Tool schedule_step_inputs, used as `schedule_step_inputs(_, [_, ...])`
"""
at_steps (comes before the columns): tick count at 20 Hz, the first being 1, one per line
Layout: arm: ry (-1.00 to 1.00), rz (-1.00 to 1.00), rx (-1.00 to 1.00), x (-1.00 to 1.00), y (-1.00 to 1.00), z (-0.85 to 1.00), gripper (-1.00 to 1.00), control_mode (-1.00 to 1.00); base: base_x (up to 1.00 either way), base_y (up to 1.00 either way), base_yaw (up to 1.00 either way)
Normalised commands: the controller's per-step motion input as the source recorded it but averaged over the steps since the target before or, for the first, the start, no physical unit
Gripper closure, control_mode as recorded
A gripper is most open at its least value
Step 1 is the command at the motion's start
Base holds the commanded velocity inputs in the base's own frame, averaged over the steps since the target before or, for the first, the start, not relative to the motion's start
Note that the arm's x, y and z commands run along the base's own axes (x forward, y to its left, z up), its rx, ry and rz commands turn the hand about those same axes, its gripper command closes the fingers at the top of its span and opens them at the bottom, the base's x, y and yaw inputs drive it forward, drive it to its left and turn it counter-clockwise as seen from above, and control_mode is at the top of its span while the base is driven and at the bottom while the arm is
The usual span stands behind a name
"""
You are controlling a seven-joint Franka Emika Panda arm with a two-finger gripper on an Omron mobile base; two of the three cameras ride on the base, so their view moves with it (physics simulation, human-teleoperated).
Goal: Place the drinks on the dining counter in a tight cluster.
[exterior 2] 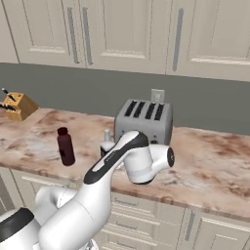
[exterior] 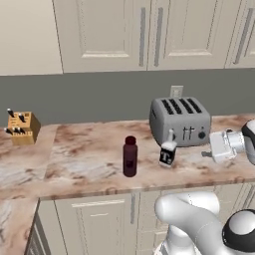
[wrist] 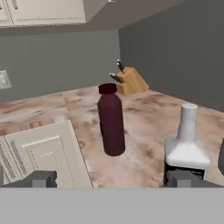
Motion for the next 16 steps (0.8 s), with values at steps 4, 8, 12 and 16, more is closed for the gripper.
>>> schedule_step_inputs(4, [0.00,0.00,0.00,0.00,0.00,0.00,-1.00,1.00,0.46,0.12,0.10])
schedule_step_inputs(8, [0.00,0.00,0.00,0.00,0.00,0.00,-1.00,1.00,0.06,0.02,0.01])
schedule_step_inputs(12, [0.00,0.02,0.00,0.00,0.00,0.00,-1.00,-1.00,0.00,0.00,0.00])
schedule_step_inputs(16, [0.00,0.06,0.02,0.01,0.00,0.00,-1.00,-1.00,0.00,0.00,0.00])
